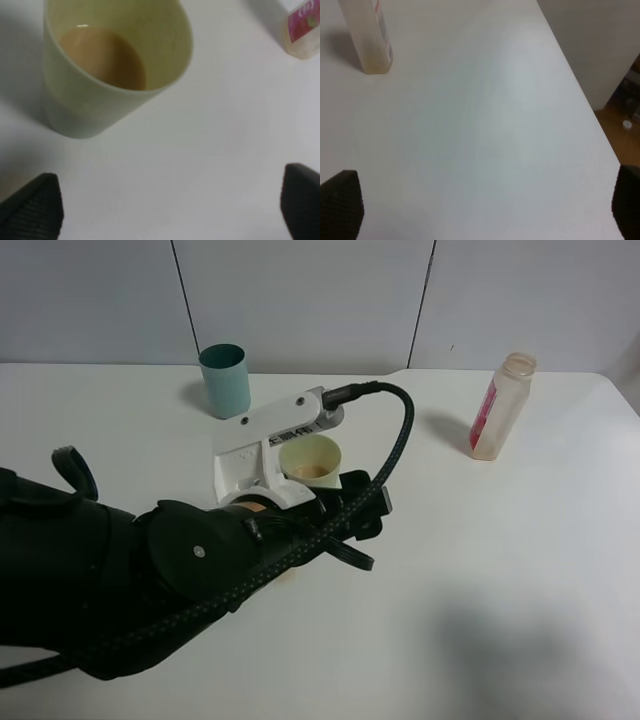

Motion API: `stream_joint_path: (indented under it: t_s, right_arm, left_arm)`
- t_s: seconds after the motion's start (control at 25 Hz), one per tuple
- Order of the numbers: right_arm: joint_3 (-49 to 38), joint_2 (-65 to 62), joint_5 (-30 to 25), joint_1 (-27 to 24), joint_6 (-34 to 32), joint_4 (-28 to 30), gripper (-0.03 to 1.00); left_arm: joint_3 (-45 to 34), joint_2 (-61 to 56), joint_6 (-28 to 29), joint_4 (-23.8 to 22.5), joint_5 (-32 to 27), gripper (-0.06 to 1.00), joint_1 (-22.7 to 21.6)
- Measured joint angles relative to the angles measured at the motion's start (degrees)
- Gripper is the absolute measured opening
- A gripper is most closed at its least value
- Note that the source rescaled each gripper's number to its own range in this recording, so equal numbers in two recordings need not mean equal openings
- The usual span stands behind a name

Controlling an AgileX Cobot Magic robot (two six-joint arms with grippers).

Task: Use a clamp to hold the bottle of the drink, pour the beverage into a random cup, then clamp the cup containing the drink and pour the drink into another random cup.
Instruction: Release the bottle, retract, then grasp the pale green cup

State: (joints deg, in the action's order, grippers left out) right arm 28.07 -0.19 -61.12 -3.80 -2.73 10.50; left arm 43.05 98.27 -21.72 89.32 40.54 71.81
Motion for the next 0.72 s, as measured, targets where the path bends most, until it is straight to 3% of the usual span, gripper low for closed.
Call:
stream_joint_path:
  t_s: [0.24,0.56,0.72]
  right_arm:
    - [0.0,0.0,0.0,0.0,0.0,0.0,1.0]
    - [0.0,0.0,0.0,0.0,0.0,0.0,1.0]
    - [0.0,0.0,0.0,0.0,0.0,0.0,1.0]
  left_arm:
    - [0.0,1.2,0.5,-0.4,-0.8,0.73,-1.1]
    - [0.0,1.9,2.8,-6.9,-5.0,0.73,-5.5]
    - [-0.1,2.5,2.8,-7.4,-5.6,0.73,-5.5]
